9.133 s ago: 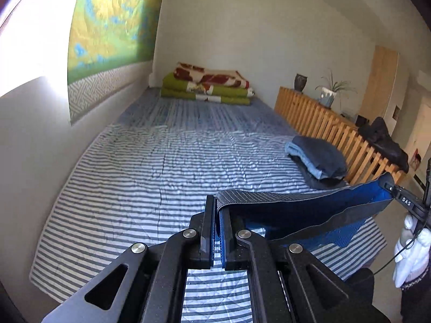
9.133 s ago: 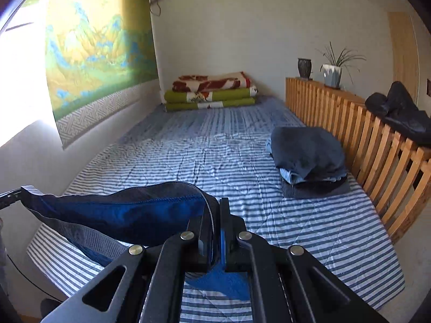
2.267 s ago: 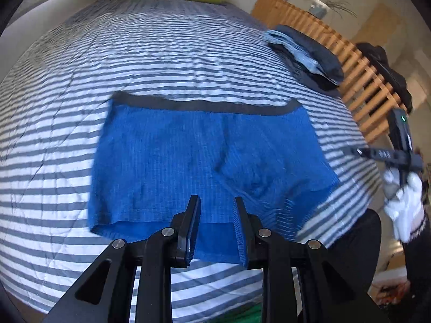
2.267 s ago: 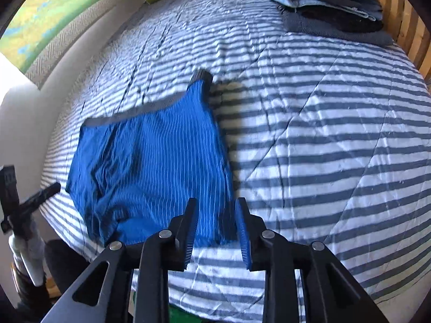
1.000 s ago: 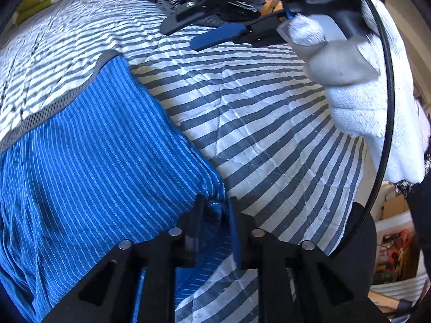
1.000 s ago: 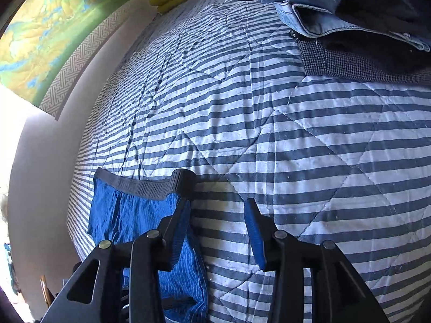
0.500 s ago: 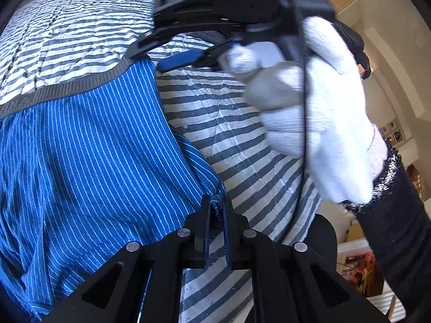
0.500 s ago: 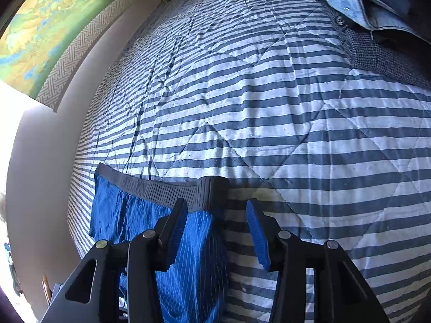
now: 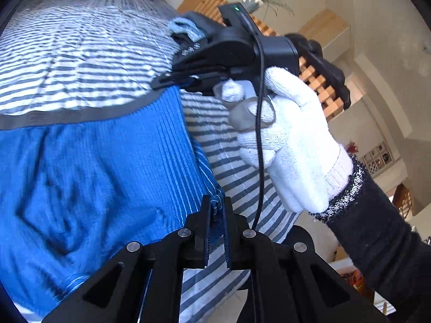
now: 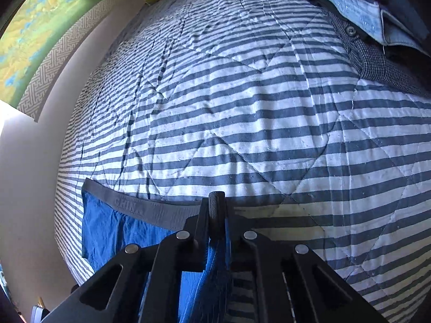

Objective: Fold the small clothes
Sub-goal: 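Grasp the briefs with the left tool and fold toward the right tool while it holds the waistband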

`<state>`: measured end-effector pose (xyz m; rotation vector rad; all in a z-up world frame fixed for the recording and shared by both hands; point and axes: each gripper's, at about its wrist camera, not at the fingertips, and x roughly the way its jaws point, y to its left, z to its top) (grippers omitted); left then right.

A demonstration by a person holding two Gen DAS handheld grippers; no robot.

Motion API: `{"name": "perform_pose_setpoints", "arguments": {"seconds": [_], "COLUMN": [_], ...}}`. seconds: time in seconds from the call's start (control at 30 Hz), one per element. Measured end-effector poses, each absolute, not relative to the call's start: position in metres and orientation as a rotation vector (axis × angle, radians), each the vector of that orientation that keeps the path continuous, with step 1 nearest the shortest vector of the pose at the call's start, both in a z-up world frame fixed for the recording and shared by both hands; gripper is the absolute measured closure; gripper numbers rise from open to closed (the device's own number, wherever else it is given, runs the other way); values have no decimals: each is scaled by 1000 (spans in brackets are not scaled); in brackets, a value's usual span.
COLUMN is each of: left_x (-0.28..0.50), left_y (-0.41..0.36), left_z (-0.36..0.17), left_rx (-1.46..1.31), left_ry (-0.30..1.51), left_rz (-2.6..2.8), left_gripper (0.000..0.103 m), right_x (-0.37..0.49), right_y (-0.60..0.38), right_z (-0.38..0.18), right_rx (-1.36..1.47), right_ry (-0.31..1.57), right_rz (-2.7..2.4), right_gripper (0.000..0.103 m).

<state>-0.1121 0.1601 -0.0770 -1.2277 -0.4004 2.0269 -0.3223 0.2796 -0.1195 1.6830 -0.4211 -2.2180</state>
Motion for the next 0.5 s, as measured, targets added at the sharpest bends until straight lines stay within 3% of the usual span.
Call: {"name": "perform_pose_setpoints", "arguments": {"seconds": [0.23,0.5], "left_x": [-59,-41], "left_y": [15,-104], "left_z": [-56,-84], "left_rx": [-1187,-1218], "left_ry": [-565,-754], "left_rz": [2189,2334], "left_gripper": [96,97], "right_x": [-316,-311], "right_y": [204,69], "right_z": [-83,-76], "right_rx": [1607,1554], "right_ry": [-348,-154], "right_rz": [-2235,-2226], "right_gripper": [96,96]}}
